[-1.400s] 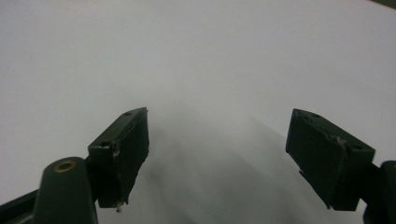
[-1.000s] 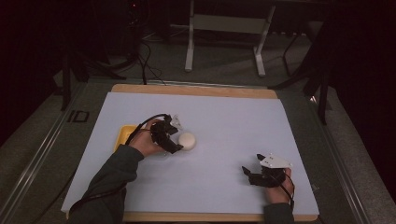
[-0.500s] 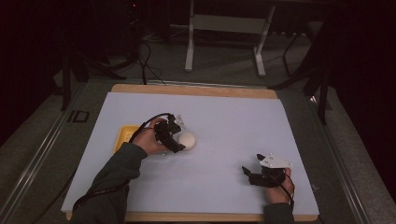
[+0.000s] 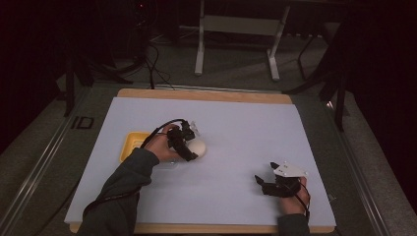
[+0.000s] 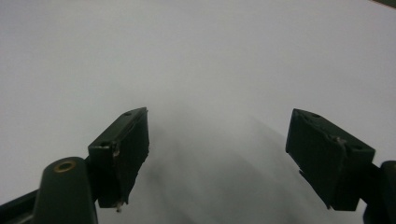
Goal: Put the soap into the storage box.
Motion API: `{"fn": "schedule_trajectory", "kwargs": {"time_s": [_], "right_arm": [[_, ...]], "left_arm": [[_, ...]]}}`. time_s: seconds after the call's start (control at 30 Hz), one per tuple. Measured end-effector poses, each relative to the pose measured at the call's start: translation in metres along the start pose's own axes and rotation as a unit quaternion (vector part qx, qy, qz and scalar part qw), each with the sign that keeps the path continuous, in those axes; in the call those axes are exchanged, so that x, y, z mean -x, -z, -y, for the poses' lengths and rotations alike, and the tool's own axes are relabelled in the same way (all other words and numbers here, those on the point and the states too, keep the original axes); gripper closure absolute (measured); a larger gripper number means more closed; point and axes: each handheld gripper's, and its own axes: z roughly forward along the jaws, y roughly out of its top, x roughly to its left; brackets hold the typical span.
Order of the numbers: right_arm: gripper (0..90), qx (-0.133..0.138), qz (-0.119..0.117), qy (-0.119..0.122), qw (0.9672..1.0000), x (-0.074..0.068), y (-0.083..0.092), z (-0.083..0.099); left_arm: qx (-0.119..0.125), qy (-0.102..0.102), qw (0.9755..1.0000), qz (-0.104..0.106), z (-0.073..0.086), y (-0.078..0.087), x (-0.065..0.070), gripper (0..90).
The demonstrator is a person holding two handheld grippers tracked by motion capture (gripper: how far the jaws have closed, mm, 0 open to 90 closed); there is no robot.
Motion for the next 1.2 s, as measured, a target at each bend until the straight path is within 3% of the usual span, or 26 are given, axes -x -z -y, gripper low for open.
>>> {"fn": "schedule_trajectory", "kwargs": {"time_s": [0.67,0.97,1.2], "right_arm": [[21.1,0.0,-0.001,0.0,1.0,0.0,0.0,0.0],[21.1,0.0,-0.001,0.001,1.0,0.0,0.0,0.0],[21.1,0.0,-0.002,0.0,1.0,0.0,0.0,0.0]], "left_arm": [[-0.034,0.008,0.9993,0.015,-0.009,-0.019,-0.005,17.9],[-0.05,0.001,0.9987,0.009,-0.016,-0.027,-0.004,18.0],[-0.054,0.008,0.9984,0.013,-0.018,-0.033,-0.006,18.0]]}}
